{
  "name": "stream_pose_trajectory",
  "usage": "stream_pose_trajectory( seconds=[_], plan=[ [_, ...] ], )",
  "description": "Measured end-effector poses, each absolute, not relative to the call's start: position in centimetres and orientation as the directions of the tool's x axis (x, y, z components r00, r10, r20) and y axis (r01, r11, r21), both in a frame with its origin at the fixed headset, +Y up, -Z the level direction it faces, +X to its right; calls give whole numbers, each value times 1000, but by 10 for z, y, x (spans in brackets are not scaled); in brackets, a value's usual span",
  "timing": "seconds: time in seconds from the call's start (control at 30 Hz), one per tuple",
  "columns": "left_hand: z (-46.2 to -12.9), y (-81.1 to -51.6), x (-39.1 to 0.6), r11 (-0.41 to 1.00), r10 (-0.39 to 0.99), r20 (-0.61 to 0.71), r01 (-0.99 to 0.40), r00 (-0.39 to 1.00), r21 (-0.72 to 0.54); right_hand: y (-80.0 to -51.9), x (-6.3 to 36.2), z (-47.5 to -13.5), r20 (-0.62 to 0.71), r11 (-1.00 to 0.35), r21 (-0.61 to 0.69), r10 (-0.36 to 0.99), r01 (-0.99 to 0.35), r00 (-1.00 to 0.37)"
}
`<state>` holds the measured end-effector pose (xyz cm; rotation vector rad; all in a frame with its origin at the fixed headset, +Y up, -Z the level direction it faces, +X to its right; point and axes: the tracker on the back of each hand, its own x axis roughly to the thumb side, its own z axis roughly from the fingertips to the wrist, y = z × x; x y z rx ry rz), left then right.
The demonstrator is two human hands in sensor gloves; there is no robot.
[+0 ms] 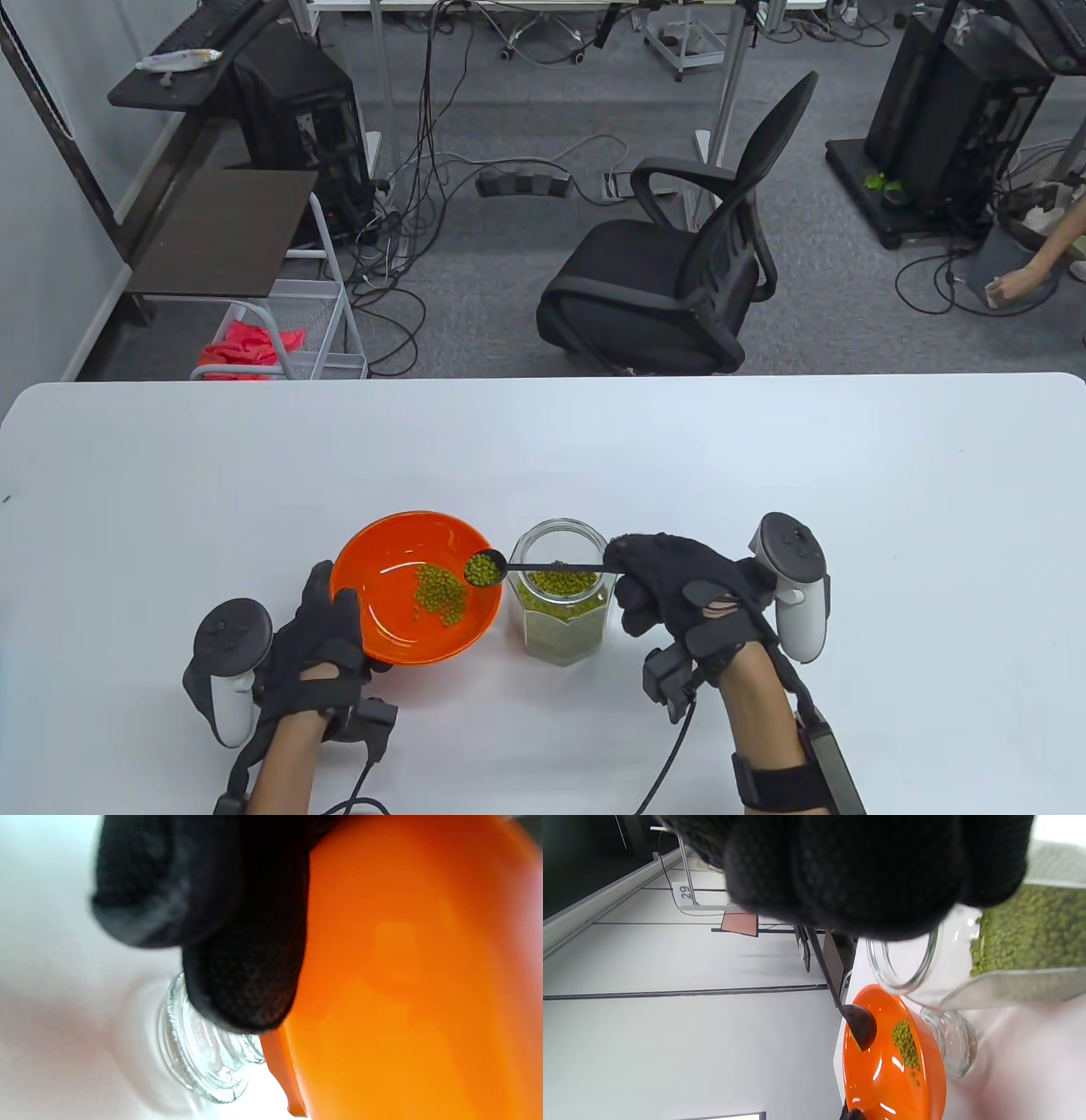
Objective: Portion mung beans with measuring scoop (Bowl in hand)
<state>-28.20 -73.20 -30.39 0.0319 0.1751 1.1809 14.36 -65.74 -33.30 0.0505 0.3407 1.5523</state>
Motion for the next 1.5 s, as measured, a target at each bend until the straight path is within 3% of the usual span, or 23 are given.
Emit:
stream_pose_trajectory(
  seconds=[0.4, 0.93, 1.5],
  plan=[
    [-304, -731, -283, 373, 926, -116, -920, 360, 118, -651, 102, -321, -75, -125, 340, 984, -932, -159],
    [-303, -730, -284, 365, 929, -114, -923, 352, 122, -632, 69, -299, 247, -521, 172, 844, -836, -476],
    [-303, -731, -285, 366, 929, -117, -922, 352, 124, -616, 100, -300, 243, -386, 75, 901, -919, -359]
  ],
)
